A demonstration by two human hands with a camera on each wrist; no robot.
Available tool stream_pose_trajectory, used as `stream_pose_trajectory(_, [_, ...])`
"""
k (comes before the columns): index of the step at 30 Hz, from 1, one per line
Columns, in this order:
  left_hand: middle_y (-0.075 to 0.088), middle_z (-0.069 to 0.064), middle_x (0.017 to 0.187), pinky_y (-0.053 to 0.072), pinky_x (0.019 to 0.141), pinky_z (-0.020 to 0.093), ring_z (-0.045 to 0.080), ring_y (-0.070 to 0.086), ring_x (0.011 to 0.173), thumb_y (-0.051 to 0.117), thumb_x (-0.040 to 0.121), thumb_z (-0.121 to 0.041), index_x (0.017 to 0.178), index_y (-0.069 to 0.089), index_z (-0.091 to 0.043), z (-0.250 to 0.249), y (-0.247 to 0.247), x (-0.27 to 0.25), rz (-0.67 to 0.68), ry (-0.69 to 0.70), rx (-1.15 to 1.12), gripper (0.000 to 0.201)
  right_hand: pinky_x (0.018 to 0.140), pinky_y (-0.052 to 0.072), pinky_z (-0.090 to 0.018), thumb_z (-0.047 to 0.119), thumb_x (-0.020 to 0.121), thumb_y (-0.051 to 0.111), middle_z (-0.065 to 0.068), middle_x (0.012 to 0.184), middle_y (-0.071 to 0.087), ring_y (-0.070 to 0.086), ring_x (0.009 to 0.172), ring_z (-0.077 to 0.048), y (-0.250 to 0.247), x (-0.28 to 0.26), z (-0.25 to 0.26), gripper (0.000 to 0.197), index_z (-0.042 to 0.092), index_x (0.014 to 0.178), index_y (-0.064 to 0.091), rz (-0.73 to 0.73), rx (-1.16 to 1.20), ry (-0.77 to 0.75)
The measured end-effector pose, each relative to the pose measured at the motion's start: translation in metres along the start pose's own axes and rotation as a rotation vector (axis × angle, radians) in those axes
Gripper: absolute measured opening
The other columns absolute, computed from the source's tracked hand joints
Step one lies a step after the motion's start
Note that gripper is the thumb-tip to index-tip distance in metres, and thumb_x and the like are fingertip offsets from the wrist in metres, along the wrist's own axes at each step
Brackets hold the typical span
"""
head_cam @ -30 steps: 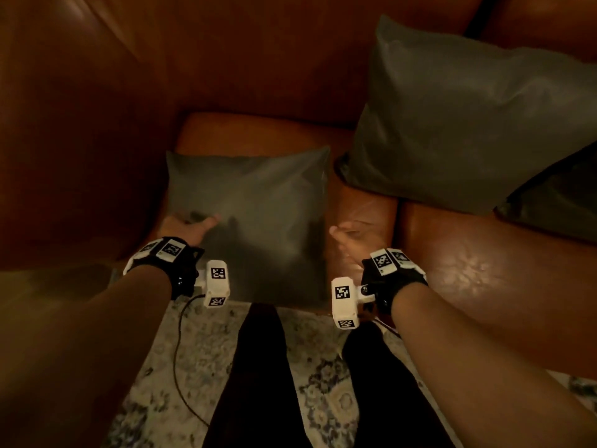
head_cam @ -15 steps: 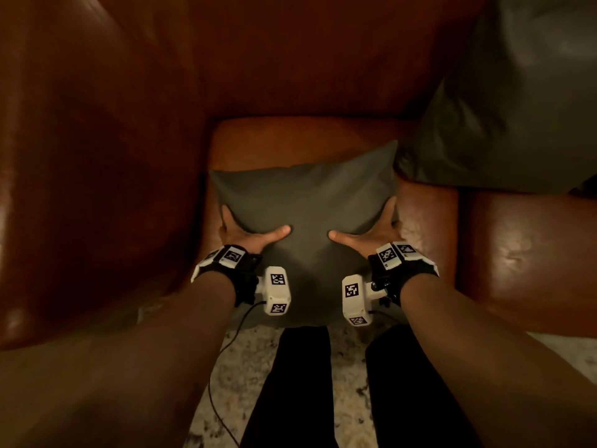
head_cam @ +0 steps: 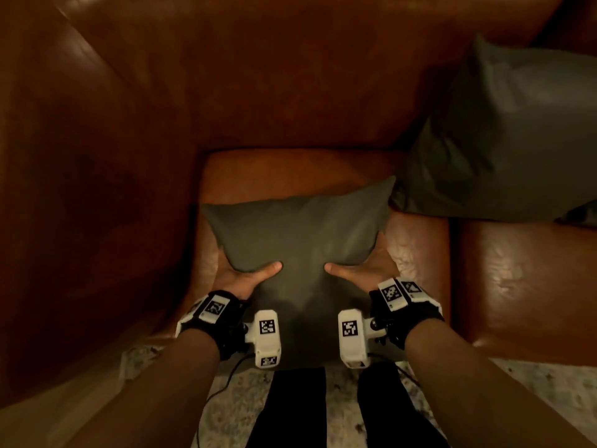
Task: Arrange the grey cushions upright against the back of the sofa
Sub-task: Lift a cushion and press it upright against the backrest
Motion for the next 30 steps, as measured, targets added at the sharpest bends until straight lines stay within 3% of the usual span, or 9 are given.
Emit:
stream_pose_trajectory(3, [0.059,-0.02,0.112,0.042,0.104,0.03,0.013,0.057,0.118,0.098,0.054,-0.024,0.132,0.044,-0.04,-0.013,-0.006,-0.003,-0.005,0.059,-0.044,0.096,0.105,0.028,-0.008,0.033,0.067,0.099,0.007,0.156,0.05,0.05,0.144,-0.016,-0.01,-0.016,0.016,0.123,0.025,0.166,0.026,-0.022,0.059,-0.103])
stream_pose_trajectory(6, [0.062,-0.017,0.127,0.048,0.107,0.04,0.008,0.06,0.12,0.1,0.038,-0.041,0.139,0.041,-0.042,-0.048,-0.014,0.002,-0.005,0.263,-0.048,0.117,0.08,0.027,0.016,0.024,0.067,0.1,0.019,0.138,0.049,0.05,0.128,-0.001,-0.03,-0.022,0.034,0.122,0.026,0.165,0.027,-0.137,0.185,-0.228])
stream_pose_trajectory(11, [0.04,-0.012,0.151,0.039,0.105,0.007,-0.003,0.045,0.132,0.099,0.049,-0.014,0.159,0.013,-0.027,-0.119,-0.017,0.03,-0.073,0.577,-0.075,0.14,0.101,0.032,0.009,0.017,0.063,0.101,0.025,0.15,0.043,0.041,0.131,0.015,-0.063,0.01,0.07,0.146,0.026,0.172,0.005,-0.319,0.337,-0.449])
stream_pose_trajectory(15, [0.033,-0.005,0.159,0.037,0.117,0.032,0.007,0.04,0.141,0.099,0.047,-0.014,0.16,-0.004,-0.027,-0.134,0.0,0.072,0.03,0.493,-0.049,0.154,0.131,0.03,-0.036,0.043,0.047,0.098,0.001,0.176,0.024,0.032,0.158,-0.011,-0.064,0.051,0.081,0.171,0.028,0.17,-0.02,-0.234,0.348,-0.355])
stream_pose_trajectory(16, [0.034,-0.004,0.159,0.037,0.118,0.037,0.009,0.04,0.141,0.1,0.046,-0.013,0.16,-0.004,-0.027,-0.135,0.004,0.079,0.045,0.477,-0.028,0.155,0.133,0.025,-0.036,0.04,0.049,0.1,-0.002,0.177,0.018,0.028,0.161,-0.016,-0.064,0.057,0.083,0.171,0.026,0.17,-0.02,-0.213,0.32,-0.341])
stream_pose_trajectory(18, [0.035,-0.004,0.158,0.036,0.118,0.038,0.013,0.04,0.141,0.101,0.044,-0.014,0.16,0.0,-0.027,-0.139,0.007,0.089,0.025,0.486,0.012,0.154,0.13,0.021,-0.028,0.024,0.059,0.102,-0.003,0.177,0.016,0.024,0.162,-0.018,-0.063,0.068,0.088,0.162,0.021,0.171,-0.014,-0.228,0.284,-0.346])
stream_pose_trajectory(22, [0.037,-0.004,0.154,0.038,0.113,0.033,0.014,0.043,0.138,0.101,0.038,-0.013,0.159,0.005,-0.025,-0.142,0.0,0.105,-0.033,0.47,-0.027,0.155,0.133,0.026,-0.036,0.023,0.055,0.104,-0.002,0.173,0.024,0.029,0.159,-0.018,-0.062,0.076,0.1,0.159,0.021,0.172,-0.003,-0.307,0.317,-0.362])
stream_pose_trajectory(26, [0.049,0.004,0.143,0.045,0.086,0.002,0.01,0.053,0.121,0.095,0.048,0.005,0.152,0.023,-0.008,-0.144,-0.003,0.102,-0.02,0.528,-0.074,0.127,0.121,0.034,-0.022,0.014,0.06,0.102,0.0,0.16,0.045,0.045,0.14,-0.006,-0.055,0.066,0.102,0.132,0.014,0.166,0.024,-0.32,0.371,-0.405])
stream_pose_trajectory(30, [0.059,-0.002,0.131,0.05,0.096,0.013,0.006,0.061,0.115,0.096,0.046,0.004,0.144,0.035,-0.009,-0.127,-0.003,0.09,-0.049,0.529,-0.113,0.117,0.121,0.044,-0.029,0.016,0.057,0.103,0.004,0.144,0.058,0.055,0.133,-0.009,-0.049,0.057,0.091,0.115,0.007,0.156,0.043,-0.336,0.356,-0.403])
Point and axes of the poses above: each hand's wrist, its own x-axis towards the middle knuckle, its own y-axis out of the palm, z = x × y, the point moved 5 cm from there along x, towards the middle knuckle
